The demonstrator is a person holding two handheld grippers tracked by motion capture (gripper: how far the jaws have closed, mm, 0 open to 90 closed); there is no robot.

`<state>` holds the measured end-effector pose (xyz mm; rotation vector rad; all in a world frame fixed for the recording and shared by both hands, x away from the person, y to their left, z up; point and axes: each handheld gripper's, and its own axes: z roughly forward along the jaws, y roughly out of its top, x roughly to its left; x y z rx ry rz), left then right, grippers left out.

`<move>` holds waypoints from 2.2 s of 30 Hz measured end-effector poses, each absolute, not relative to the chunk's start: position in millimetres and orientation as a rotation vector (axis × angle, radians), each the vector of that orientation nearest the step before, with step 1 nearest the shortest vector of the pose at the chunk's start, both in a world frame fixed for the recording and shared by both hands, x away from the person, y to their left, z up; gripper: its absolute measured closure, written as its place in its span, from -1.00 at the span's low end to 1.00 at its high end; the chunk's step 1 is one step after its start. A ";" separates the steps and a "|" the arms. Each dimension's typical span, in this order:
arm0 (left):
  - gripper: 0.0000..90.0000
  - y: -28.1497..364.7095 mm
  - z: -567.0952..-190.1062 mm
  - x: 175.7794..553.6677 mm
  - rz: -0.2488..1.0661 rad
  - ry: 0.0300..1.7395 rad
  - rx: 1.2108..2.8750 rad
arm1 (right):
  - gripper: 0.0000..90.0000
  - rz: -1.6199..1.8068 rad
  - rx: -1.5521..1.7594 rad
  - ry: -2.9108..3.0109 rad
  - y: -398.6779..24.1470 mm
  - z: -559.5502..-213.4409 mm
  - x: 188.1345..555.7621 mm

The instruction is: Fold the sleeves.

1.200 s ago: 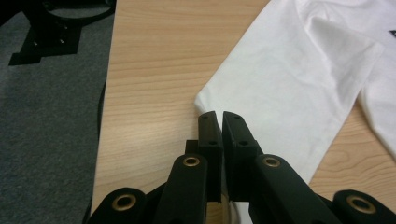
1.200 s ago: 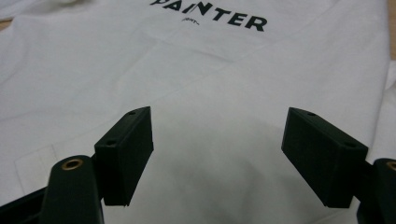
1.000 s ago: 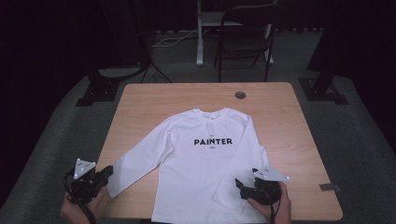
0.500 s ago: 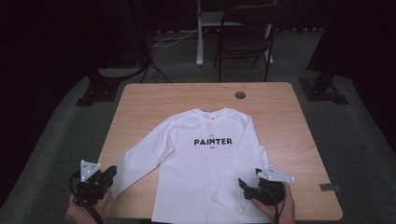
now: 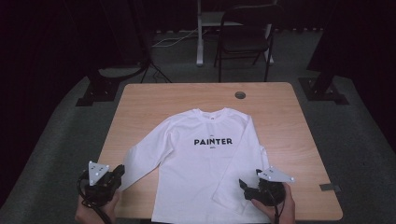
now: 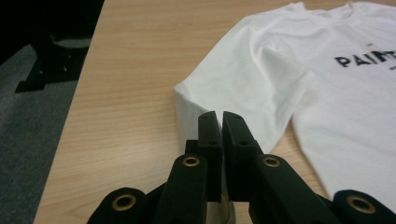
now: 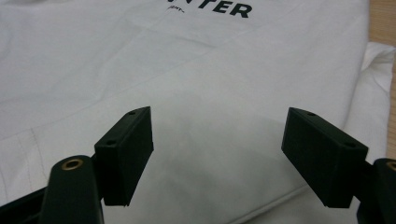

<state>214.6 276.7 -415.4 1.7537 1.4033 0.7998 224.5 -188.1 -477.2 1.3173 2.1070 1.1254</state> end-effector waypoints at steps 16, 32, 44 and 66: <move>0.94 239.0 -423.0 214.5 0.765 1.299 1.792 | -0.47 1.112 1.317 2.098 -188.7 -478.0 225.0; 0.94 204.0 -429.4 212.2 0.724 1.204 1.849 | -0.47 1.101 1.324 2.096 -189.2 -479.4 225.5; 0.94 174.9 -442.1 212.1 0.680 1.149 1.908 | -0.47 1.097 1.326 2.097 -189.5 -480.0 225.4; 0.94 141.8 -442.5 200.6 0.639 1.047 1.951 | -0.47 1.070 1.331 2.111 -187.6 -481.2 226.0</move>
